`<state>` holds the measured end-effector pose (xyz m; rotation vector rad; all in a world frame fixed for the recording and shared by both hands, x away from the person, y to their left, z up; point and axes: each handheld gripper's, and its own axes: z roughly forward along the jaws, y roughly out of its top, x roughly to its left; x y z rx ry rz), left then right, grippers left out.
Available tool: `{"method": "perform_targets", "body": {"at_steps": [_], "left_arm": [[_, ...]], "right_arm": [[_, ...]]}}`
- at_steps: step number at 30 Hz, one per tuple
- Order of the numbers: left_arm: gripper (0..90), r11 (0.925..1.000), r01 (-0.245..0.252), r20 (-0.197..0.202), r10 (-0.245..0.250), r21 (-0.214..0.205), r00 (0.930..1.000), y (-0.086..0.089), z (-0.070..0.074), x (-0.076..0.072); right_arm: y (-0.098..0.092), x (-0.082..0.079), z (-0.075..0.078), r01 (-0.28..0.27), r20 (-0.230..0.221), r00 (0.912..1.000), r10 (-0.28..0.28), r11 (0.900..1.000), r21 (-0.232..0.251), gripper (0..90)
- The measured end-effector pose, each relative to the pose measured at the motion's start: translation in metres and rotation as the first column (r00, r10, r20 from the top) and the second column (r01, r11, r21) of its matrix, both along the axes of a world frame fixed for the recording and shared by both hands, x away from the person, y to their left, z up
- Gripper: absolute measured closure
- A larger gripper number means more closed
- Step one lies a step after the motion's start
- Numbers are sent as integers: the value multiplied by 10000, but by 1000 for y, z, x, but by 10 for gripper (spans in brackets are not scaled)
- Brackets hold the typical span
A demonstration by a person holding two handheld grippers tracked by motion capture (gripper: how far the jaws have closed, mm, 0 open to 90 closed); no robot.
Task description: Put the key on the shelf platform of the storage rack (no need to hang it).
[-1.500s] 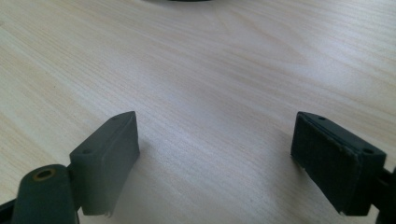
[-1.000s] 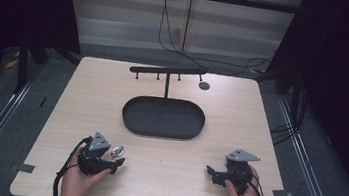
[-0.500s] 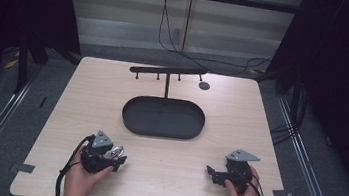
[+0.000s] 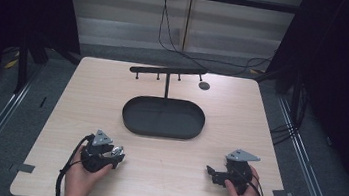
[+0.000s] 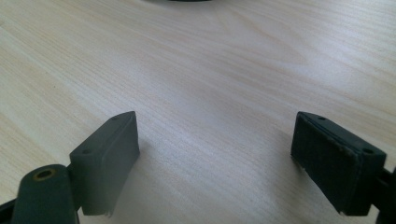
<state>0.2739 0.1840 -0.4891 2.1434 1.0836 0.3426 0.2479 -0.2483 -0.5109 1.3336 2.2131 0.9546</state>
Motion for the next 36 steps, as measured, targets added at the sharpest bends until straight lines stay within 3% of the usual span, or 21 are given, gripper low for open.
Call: {"method": "perform_targets", "body": {"at_steps": [18, 25, 30, 36], "left_arm": [[717, 9994, -334, -134, 335, 82, 9993, 3, 1, 2], [844, 9992, -366, -236, 363, -143, 9991, 3, 1, 2], [850, 9991, -408, -337, 405, -62, 9986, 3, 2, 2], [852, 9985, -421, -187, 414, -341, 9990, 4, 10, 2]], "right_arm": [[0, 0, 0, 2, -3, 10000, -2, 10000, 1, 148], [0, 0, 0, 1, -3, 10000, -1, 10000, 1, 148], [0, 0, 0, 0, 0, 10000, 0, 10000, -1, 148], [0, 0, 0, 1, -1, 10000, -1, 10000, 0, 148]]}}
